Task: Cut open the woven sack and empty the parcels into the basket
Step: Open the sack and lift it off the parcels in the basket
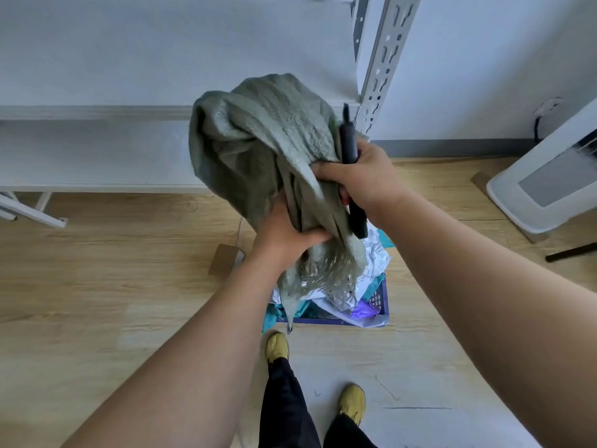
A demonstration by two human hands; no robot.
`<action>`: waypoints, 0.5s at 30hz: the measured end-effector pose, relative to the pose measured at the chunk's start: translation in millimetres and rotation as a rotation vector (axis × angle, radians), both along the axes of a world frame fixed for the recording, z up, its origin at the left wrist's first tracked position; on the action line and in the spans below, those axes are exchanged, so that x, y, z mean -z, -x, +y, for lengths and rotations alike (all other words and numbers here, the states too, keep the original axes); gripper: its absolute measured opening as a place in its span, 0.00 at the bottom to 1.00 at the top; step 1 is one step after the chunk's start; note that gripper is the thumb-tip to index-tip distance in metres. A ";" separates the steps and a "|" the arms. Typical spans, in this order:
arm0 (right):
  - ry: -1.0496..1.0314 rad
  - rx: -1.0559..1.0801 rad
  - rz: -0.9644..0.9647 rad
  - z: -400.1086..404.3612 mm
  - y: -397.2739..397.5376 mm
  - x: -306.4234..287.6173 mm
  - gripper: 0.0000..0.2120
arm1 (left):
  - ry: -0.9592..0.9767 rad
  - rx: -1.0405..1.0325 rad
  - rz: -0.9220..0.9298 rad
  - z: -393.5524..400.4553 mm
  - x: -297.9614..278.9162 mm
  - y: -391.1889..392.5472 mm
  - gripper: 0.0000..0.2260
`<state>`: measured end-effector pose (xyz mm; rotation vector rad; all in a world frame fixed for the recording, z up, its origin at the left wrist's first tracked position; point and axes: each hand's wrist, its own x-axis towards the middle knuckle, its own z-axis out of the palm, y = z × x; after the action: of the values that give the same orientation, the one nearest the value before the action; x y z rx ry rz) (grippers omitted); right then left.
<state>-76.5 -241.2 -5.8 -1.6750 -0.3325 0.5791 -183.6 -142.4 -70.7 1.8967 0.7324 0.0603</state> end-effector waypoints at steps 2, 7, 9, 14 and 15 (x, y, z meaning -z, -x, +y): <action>-0.033 -0.021 0.011 2.2 3.4 -4.6 0.12 | 0.035 -0.160 -0.070 -2.0 -2.4 -8.2 0.25; -0.130 0.076 -0.094 4.6 -4.9 -14.0 0.11 | -0.199 -0.330 -0.210 8.6 -13.3 -20.4 0.09; -0.031 0.101 -0.144 4.5 -6.9 -9.8 0.09 | -0.236 -0.268 -0.176 6.0 -12.6 -20.3 0.09; -0.034 0.147 -0.238 3.4 -4.4 -13.9 0.08 | -0.302 -0.313 -0.269 2.2 -22.6 -19.8 0.03; -0.011 0.123 -0.249 4.3 -4.6 -15.4 0.09 | -0.307 -0.299 -0.259 2.1 -24.2 -20.0 0.04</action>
<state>-71.9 -236.9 9.6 -1.7464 -0.4075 0.2766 -163.6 -140.3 -46.5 2.0005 0.8574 0.6258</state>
